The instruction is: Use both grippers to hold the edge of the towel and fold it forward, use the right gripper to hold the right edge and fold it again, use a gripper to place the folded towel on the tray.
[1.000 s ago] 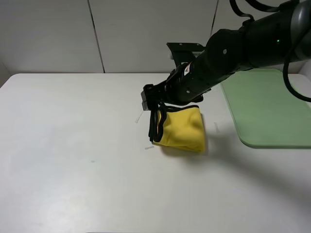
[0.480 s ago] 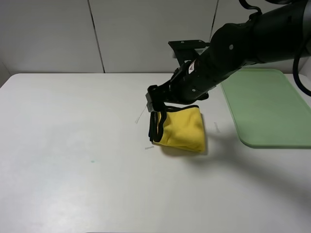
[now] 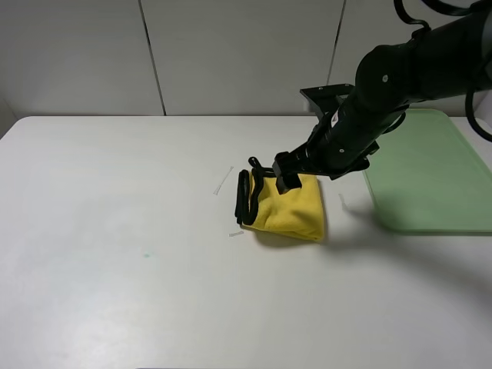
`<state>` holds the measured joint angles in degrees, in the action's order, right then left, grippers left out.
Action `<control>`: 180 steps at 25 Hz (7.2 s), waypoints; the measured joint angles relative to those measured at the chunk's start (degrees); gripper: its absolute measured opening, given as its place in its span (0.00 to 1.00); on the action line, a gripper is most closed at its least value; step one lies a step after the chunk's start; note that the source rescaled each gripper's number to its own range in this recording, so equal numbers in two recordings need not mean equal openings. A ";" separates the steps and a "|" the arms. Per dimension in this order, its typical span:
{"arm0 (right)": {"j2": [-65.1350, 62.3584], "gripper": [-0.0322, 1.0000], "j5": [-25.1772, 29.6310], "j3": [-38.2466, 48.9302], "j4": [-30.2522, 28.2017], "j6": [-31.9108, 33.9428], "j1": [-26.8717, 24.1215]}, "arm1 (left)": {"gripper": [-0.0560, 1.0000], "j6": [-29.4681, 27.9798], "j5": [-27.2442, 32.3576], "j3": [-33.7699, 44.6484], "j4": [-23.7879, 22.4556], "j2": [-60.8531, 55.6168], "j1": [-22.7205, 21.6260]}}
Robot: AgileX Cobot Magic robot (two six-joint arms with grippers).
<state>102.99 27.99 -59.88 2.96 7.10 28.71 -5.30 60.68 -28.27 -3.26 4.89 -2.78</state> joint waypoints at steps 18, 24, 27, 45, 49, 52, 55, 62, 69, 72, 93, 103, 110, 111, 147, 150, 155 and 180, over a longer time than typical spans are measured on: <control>9.18 1.00 -7.29 0.21 -0.45 0.87 -3.67 | 1.00 0.00 0.00 0.00 0.00 0.00 0.00; 11.57 1.00 -8.05 0.21 -0.06 1.15 -4.62 | 1.00 0.00 0.00 0.00 0.00 0.00 0.00; 12.65 1.00 -8.36 0.21 1.91 1.21 -4.62 | 1.00 0.00 0.00 0.00 0.00 0.00 0.00; 13.10 0.12 -8.42 0.16 8.78 0.81 -4.49 | 1.00 0.00 0.00 0.00 0.00 0.00 0.00; 12.56 0.12 -8.27 0.16 8.72 -0.25 -4.49 | 1.00 0.00 0.00 0.00 0.00 0.00 0.00; 11.05 0.12 -6.85 0.09 7.56 -1.21 -4.49 | 1.00 0.00 0.00 0.00 0.00 0.00 0.00; 8.40 0.12 -4.44 -1.27 5.41 -1.45 -4.66 | 1.00 0.00 0.00 0.00 0.00 0.00 0.00; 4.00 0.12 4.35 -7.23 -2.15 -1.58 -8.41 | 1.00 0.00 0.00 0.00 0.00 0.00 0.00; 3.90 0.12 9.72 -11.63 -9.42 -4.20 -16.58 | 1.00 0.00 0.00 0.00 0.00 0.00 0.00; 3.90 0.12 9.70 -12.81 -9.87 -6.64 -21.17 | 1.00 0.00 0.00 0.00 0.00 0.00 0.00; 10.17 0.12 5.42 -13.34 -8.09 -10.38 -40.64 | 1.00 0.00 0.00 0.00 0.00 0.00 0.00; 10.31 0.12 3.87 -13.34 -8.86 -10.41 -40.64 | 1.00 0.00 0.00 0.00 0.00 0.00 0.00; 10.31 0.84 2.37 -13.34 -8.87 -9.92 -40.64 | 1.00 0.00 0.00 0.00 0.00 0.00 0.00; 10.31 0.91 2.33 -13.34 -8.87 -9.33 -40.64 | 1.00 0.00 0.00 0.00 0.00 0.00 0.00; -30.18 1.00 12.05 3.77 -11.64 -7.46 -23.68 | 1.00 0.00 0.00 0.00 0.00 0.00 0.00; -38.13 1.00 12.52 9.50 -11.64 -7.46 -21.87 | 1.00 0.00 0.00 0.00 0.00 0.00 0.00; -53.29 1.00 13.76 19.72 -9.73 -7.46 -21.59 | 1.00 0.00 0.00 0.00 0.00 0.00 0.00; -103.35 1.00 31.11 31.36 4.85 -12.81 -20.25 | 1.00 0.00 0.00 0.00 -0.15 0.00 0.00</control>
<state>-0.35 59.09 -28.52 7.82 -5.71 8.46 -5.30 60.68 -28.27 -3.41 4.89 -2.78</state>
